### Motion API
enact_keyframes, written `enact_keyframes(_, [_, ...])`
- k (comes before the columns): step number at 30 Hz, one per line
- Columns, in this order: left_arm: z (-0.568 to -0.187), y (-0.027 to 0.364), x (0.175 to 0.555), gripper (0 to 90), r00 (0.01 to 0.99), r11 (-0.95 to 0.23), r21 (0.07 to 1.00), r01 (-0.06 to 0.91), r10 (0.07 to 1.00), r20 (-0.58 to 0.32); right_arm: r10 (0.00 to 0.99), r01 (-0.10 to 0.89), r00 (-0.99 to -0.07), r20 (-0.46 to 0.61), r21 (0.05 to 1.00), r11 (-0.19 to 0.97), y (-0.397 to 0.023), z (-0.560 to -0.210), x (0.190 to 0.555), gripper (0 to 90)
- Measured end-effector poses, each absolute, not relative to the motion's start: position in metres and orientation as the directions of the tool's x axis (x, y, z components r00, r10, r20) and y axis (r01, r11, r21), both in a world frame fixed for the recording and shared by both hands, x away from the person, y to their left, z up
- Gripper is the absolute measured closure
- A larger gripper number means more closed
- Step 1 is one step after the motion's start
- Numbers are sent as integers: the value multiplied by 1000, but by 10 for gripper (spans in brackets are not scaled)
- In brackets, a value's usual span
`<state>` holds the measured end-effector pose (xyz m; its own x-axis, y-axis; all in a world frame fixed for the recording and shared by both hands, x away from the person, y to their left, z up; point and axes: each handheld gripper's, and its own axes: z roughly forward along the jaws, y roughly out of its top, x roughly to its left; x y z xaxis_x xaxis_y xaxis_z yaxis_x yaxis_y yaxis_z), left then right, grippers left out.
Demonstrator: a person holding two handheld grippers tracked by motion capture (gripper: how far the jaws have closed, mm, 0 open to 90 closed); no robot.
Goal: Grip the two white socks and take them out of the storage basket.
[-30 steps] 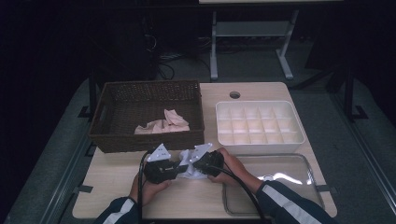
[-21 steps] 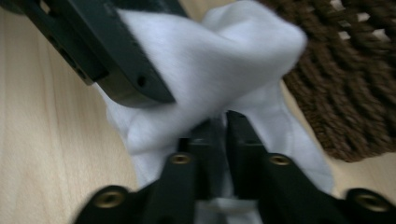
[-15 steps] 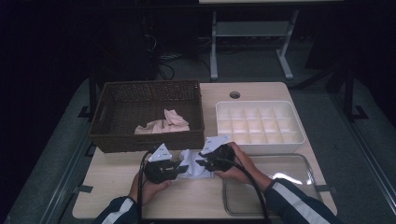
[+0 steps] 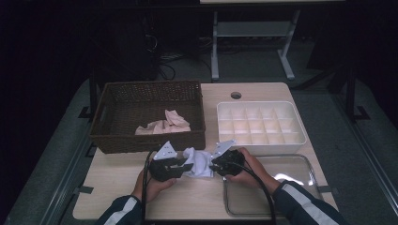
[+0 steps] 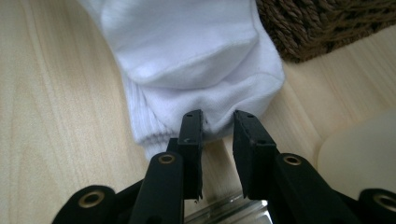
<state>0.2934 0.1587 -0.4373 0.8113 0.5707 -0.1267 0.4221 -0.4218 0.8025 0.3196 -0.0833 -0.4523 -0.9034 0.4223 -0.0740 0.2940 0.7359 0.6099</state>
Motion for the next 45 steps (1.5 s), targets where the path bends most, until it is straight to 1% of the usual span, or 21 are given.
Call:
enact_keyframes(2, [-437,155,296,699,817,-430,801,416,564,-122,410,278,-908,-84,610,742,-83,-453,321,727])
enact_keyframes(5, [-440,146,297,692,829,-450,798,400,549,-106,419,290,-905,-71,617,731,-83,-455,321,724])
enact_keyframes(10, [-447,126,298,687,850,-509,780,363,524,-54,415,284,-907,-74,620,732,-83,-456,322,722])
enact_keyframes(14, [-453,115,299,652,859,-524,773,357,509,-52,418,290,-907,-61,628,722,-82,-457,322,720])
enact_keyframes(16, [-454,113,299,661,861,-529,771,354,506,-48,406,276,-911,-71,627,729,-83,-457,322,711])
enact_keyframes(17, [-454,113,298,677,861,-531,769,356,506,-49,406,280,-912,-63,627,727,-84,-456,322,700])
enact_keyframes(18, [-453,114,297,707,866,-543,763,351,499,-43,393,264,-916,-76,622,737,-85,-455,323,689])
enact_keyframes(21, [-452,115,293,736,873,-546,761,350,484,-54,394,264,-918,-49,666,698,-91,-439,320,682])
enact_keyframes(24, [-451,111,286,745,883,-571,750,335,469,-37,411,259,-910,-47,710,654,-95,-427,317,661])
enact_keyframes(25, [-451,108,282,745,878,-572,749,335,477,-29,413,258,-910,-43,721,643,-95,-425,317,660])
enact_keyframes(26, [-450,107,280,744,878,-583,743,330,478,-14,408,263,-913,-24,729,632,-95,-424,316,654])
enact_keyframes(28, [-451,105,274,737,871,-574,745,339,492,-18,399,249,-916,-39,725,642,-92,-425,314,626])
enact_keyframes(32, [-452,107,271,714,875,-579,747,327,485,-7,421,264,-906,-29,739,620,-86,-425,316,604])
enact_keyframes(33, [-453,107,271,700,873,-571,749,336,487,-20,428,284,-904,-4,742,607,-85,-425,317,606])
enact_keyframes(36, [-451,110,268,582,883,-575,742,346,466,-51,429,286,-903,-31,702,652,-79,-433,320,606])
enact_keyframes(38, [-447,117,265,533,883,-566,741,361,462,-78,432,305,-902,-14,687,659,-79,-438,322,605])
enact_keyframes(41, [-441,137,259,465,855,-504,751,426,497,-151,441,328,-897,8,681,655,-83,-440,325,609])
enact_keyframes(42, [-439,143,259,453,848,-485,757,439,502,-170,440,327,-898,6,679,657,-84,-440,325,609])
enact_keyframes(43, [-437,150,261,445,833,-446,763,468,511,-211,438,326,-899,7,678,658,-84,-440,325,609])
enact_keyframes(44, [-435,154,263,429,815,-412,770,487,531,-232,438,326,-899,7,678,658,-83,-440,325,610])
enact_keyframes(45, [-435,157,266,419,798,-396,774,495,558,-225,431,319,-902,2,676,664,-83,-440,325,611])
